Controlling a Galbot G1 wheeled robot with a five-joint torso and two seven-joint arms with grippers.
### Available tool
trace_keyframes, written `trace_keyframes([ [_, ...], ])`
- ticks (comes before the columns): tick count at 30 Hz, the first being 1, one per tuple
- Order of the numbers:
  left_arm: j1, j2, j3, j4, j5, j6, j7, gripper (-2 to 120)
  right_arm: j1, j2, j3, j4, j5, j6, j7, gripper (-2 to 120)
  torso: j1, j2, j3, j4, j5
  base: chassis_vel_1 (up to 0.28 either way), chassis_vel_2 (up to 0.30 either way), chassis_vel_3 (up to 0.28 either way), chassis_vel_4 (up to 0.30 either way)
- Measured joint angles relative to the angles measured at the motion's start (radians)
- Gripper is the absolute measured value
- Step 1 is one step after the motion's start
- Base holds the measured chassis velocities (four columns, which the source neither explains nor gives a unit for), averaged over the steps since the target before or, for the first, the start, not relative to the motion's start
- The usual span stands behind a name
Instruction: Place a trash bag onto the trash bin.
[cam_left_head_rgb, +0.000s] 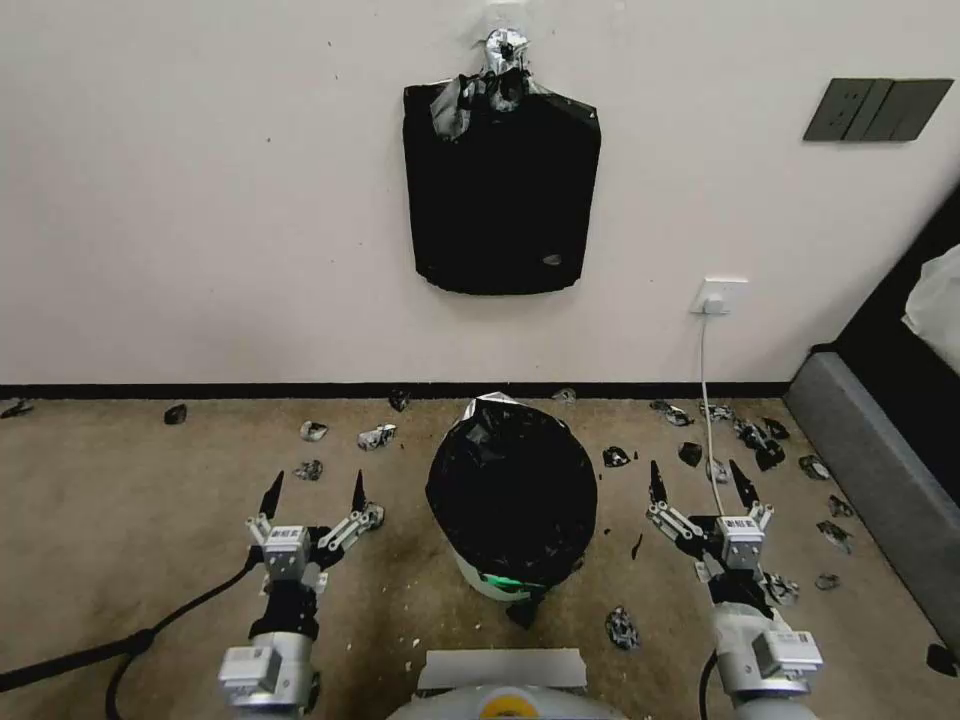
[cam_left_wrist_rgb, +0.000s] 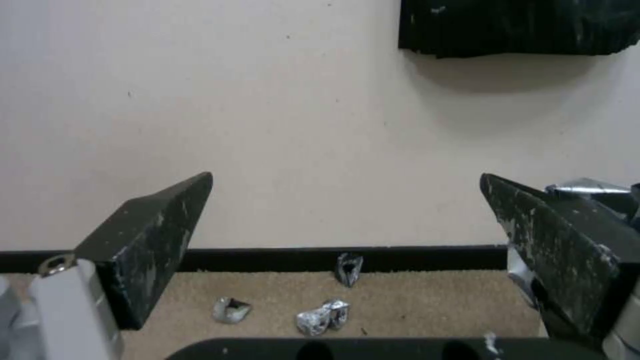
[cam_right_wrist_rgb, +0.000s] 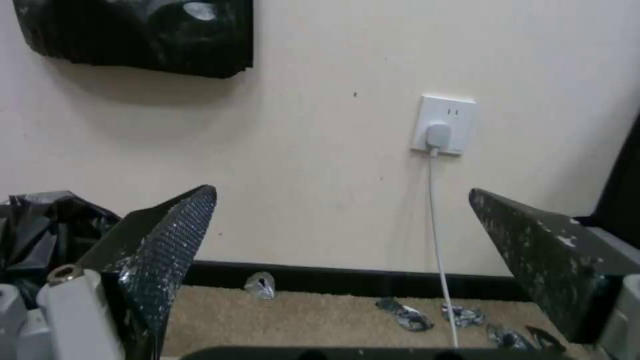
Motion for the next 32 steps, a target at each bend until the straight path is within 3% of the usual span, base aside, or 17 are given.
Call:
trace_keyframes([
  [32,-0.004,0.004,0.004,-0.001,-0.007,0.009,-0.005,100,0.004,-0.006,-0.005,0.003,0.008,-0.011,0.003,100,0.000,0.000,0.000,0.0000,0.0000,0.000,0.000,0.000,0.000],
])
